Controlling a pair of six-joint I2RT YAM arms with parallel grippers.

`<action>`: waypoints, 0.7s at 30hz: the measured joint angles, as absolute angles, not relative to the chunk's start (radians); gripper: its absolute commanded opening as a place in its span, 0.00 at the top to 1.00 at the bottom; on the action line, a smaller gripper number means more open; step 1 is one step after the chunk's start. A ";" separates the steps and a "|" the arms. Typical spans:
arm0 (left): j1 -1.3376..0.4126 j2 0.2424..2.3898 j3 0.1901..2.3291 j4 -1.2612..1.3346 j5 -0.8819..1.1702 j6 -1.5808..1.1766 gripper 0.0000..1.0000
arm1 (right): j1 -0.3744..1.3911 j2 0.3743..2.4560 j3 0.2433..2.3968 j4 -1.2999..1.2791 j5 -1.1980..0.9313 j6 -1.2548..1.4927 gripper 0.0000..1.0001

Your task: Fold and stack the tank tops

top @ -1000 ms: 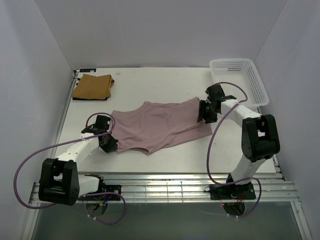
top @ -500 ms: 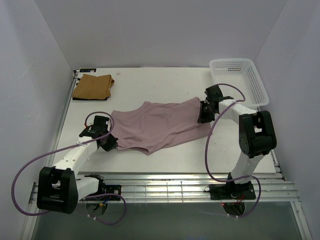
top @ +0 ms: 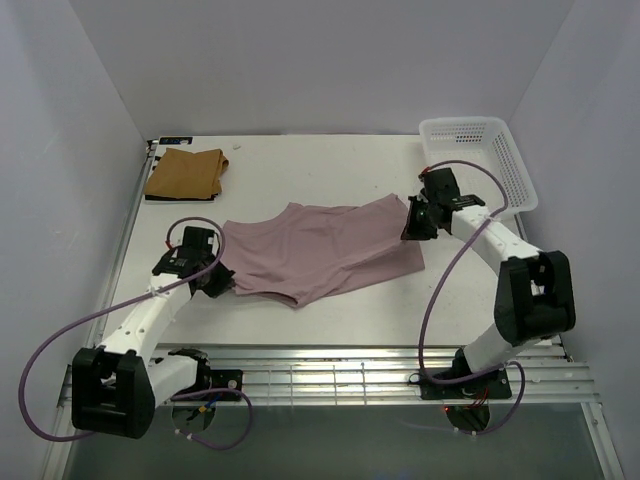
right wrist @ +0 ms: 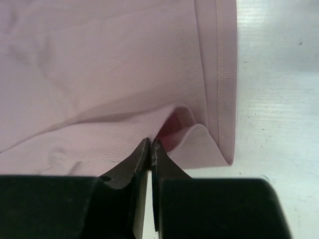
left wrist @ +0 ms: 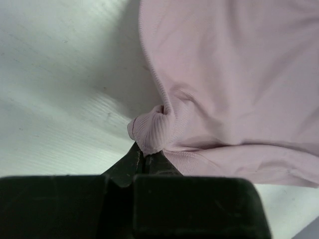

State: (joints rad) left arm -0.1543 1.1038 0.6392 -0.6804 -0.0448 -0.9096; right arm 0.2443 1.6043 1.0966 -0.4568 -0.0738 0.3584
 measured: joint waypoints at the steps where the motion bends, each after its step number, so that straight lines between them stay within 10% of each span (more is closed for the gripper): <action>1: -0.154 1.082 0.661 -0.694 -0.045 -0.908 1.00 | 0.244 1.557 1.096 -0.468 -0.074 0.357 0.92; 21: -0.155 0.787 1.460 -0.871 -0.132 -0.820 1.00 | 0.196 0.924 1.611 -0.812 -0.088 0.273 0.92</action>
State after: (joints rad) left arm -0.1547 0.7868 1.4601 -0.8707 -0.1322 -0.8200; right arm 0.1963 0.9237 1.6112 -0.8116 -0.0883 0.2729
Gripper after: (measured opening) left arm 0.025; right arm 0.084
